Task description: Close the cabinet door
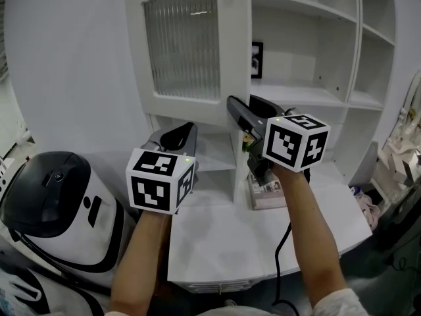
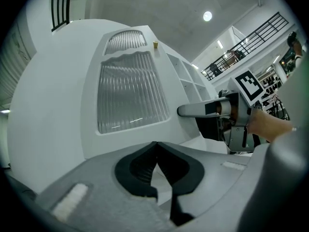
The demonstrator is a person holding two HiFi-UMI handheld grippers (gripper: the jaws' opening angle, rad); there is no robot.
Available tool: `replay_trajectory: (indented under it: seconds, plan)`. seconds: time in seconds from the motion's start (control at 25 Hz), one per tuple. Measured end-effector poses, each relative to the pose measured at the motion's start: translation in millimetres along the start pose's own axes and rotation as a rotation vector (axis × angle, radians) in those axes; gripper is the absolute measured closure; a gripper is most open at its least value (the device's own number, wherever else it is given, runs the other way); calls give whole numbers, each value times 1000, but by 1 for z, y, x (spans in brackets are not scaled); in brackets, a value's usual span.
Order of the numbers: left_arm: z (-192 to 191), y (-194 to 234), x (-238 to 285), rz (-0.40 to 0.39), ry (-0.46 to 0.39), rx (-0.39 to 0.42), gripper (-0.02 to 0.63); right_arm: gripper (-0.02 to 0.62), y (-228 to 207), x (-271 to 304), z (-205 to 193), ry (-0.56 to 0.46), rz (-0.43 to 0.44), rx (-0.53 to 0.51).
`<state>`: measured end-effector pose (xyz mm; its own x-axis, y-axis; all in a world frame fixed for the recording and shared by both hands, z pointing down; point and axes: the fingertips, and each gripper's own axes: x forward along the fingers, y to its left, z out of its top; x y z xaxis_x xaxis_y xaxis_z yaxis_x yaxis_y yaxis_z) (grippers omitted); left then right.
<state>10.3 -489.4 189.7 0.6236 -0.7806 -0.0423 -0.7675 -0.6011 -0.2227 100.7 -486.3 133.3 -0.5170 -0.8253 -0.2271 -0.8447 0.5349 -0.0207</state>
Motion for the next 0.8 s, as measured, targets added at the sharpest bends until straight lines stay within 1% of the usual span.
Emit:
replay_trajectory:
  seconds: [0.2,0.28,0.6,0.8]
  plan:
    - [-1,-1,14,3,-1,-1,607,446,-16,3,0,4,-54,-70]
    - [0,-2,19,1,-2,0,607,417,-23,5,1,3,-86,-92]
    - [0,2,36,11,5,1,607,416,-49,15,0,-11,-133,-73]
    - [-2,8,45,22,5,-1,607,396,-65,22,-1,-18,-162,-50]
